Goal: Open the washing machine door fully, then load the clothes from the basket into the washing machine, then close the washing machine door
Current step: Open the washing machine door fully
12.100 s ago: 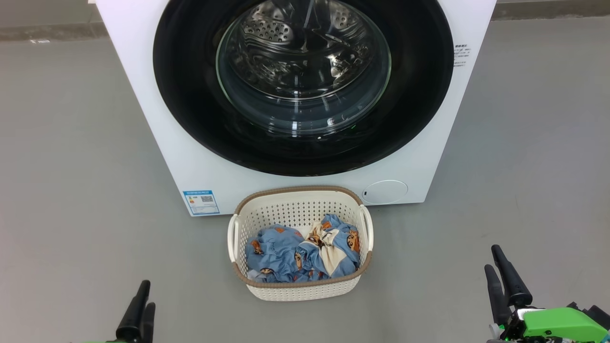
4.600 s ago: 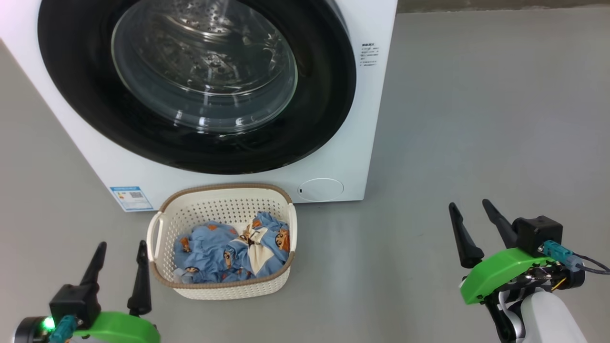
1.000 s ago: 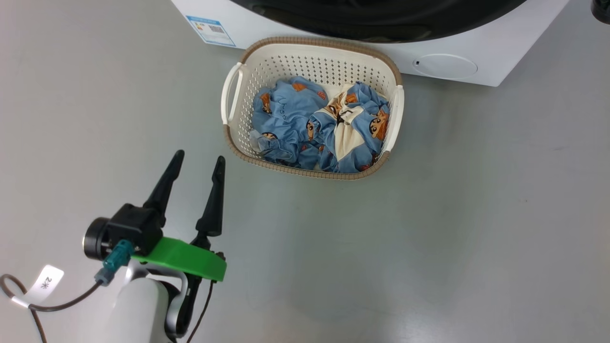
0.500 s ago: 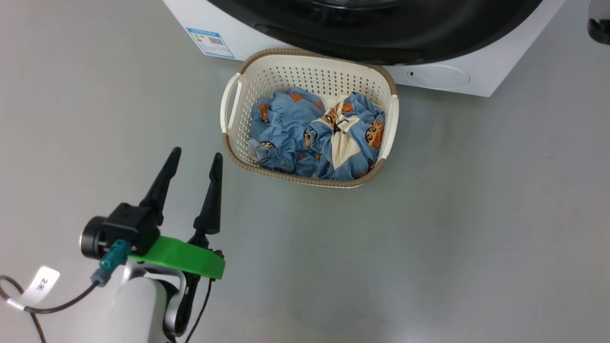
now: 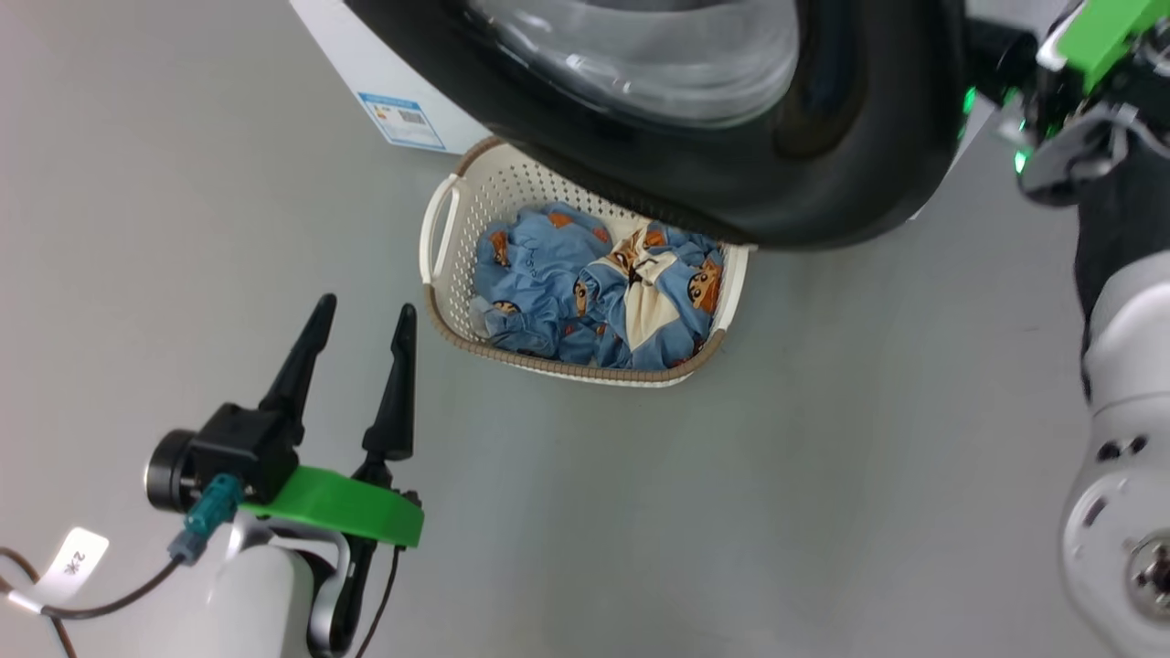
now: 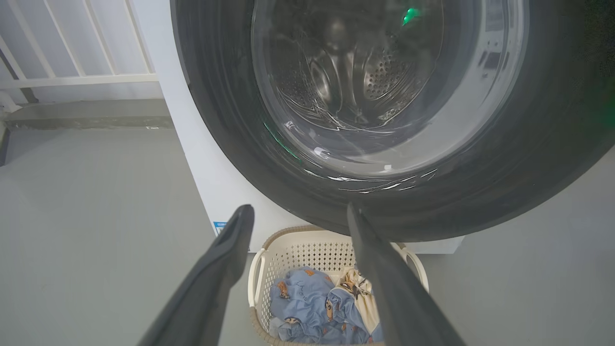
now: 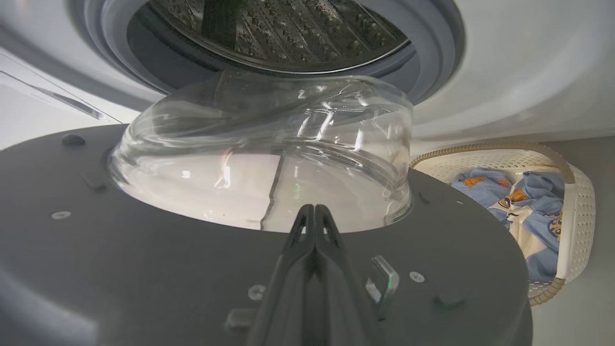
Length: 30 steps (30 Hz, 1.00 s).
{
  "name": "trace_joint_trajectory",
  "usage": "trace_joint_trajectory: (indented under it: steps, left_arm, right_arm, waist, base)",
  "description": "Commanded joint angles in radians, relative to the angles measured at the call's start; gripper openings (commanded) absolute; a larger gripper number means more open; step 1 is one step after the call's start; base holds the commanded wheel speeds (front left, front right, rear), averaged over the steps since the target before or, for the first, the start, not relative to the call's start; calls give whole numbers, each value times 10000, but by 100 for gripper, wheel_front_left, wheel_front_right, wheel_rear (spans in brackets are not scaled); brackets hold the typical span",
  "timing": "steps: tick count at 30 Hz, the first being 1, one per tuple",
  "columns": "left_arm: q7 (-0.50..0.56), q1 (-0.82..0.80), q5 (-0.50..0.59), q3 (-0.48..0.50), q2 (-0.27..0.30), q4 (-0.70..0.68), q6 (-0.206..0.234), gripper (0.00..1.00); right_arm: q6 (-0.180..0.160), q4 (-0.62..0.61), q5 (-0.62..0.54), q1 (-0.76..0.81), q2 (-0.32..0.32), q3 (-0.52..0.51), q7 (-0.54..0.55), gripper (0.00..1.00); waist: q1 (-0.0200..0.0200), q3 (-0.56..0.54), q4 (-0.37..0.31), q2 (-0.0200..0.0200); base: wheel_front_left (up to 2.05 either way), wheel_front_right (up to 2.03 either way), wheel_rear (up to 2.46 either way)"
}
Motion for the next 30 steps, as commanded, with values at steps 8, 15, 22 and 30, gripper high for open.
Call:
trace_joint_trajectory:
  steps: [8,15,22,30]
  left_arm:
    - [-63,300,177,453,256,-278,-55,100]
    - [-63,416,249,522,256,-189,-136,100]
    - [-63,509,286,535,256,-175,-178,100]
    - [-63,676,397,565,256,-129,-240,100]
  right_arm:
    - [17,-2437,561,1580,532,246,1810,0]
    - [17,-3122,2095,2845,543,1757,2078,0]
    - [17,-3449,3361,3731,544,3430,1599,0]
    - [17,-3877,4580,4691,545,5229,971,0]
  waist:
    - [-1,-373,-98,0]
    - [-1,-647,-79,0]
    - [-1,-828,0,0]
    - [-1,-1158,70,0]
  base:
    - [0,0,0]
    - [0,0,0]
    - [0,0,0]
    - [0,0,0]
